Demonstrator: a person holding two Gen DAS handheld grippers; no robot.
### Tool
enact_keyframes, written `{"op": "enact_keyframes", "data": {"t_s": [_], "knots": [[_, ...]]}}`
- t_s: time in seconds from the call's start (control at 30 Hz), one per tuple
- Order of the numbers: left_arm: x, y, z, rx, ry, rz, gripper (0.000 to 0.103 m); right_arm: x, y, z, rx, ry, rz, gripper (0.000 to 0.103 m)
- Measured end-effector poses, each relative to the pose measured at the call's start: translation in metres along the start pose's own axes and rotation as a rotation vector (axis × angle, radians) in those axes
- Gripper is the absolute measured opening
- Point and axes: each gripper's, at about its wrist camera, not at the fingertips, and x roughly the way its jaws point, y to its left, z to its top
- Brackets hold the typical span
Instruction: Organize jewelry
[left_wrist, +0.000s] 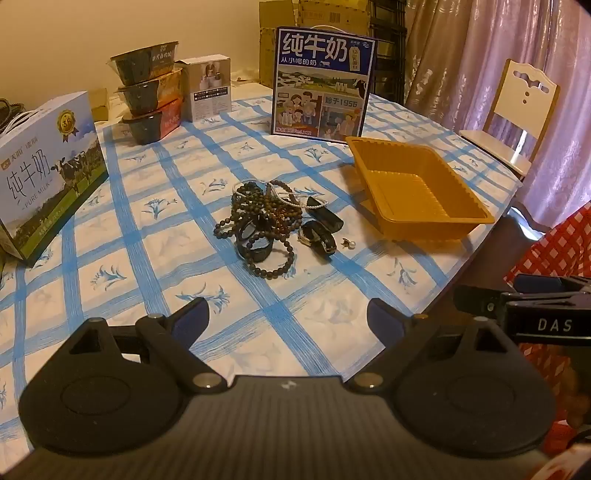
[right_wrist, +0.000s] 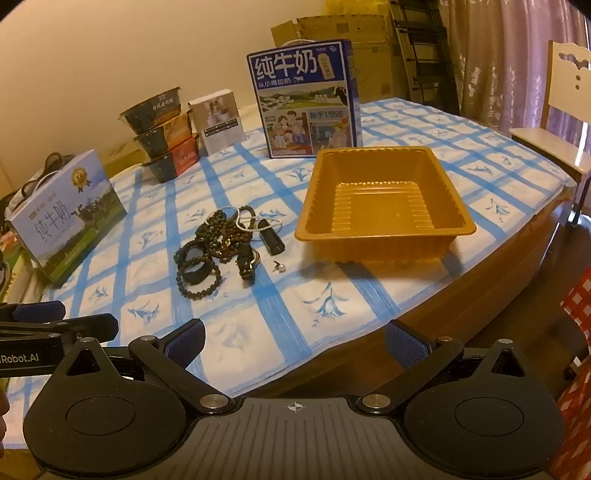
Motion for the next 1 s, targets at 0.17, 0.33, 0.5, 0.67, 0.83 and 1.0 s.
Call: {"op": "enact_keyframes", "data": {"t_s": [0.17, 0.33, 0.5, 0.67, 0.83, 1.0], "knots": [[0.0000, 0.0000, 0.0000, -0.001, 0.001, -0.004, 0.092, 0.0003, -0.0001, 0.0001, 0.002, 0.004, -0.001, 0.103], [0.0000, 0.0001, 0.0000, -0.002, 0.001, -0.006, 0.092, 0.0008, 0.0009, -0.0003, -0.003, 0.005, -0.004, 0.103], [-0.0001, 0.0002, 0.0001, -0.001, 0.001, -0.006, 0.092, 0.0001, -0.0004, 0.0000, -0.003, 0.004, -0.004, 0.103], [0.0000, 0.0000, 0.0000, -0.001, 0.001, -0.005, 0.092, -0.0006, -0.0014, 0.0002, -0.003, 0.004, -0.004, 0.103], [0.0000, 0.0000, 0.0000, -0.002, 0.001, -0.006, 0.092, -0.0011, -0.0005, 0.0004, -0.004, 0.002, -0.003, 0.103], [0.0000, 0.0000, 0.0000, -0.001, 0.001, -0.005, 0.092, -0.0013, 0.0000, 0.0006, -0.005, 0.002, -0.003, 0.103]]}}
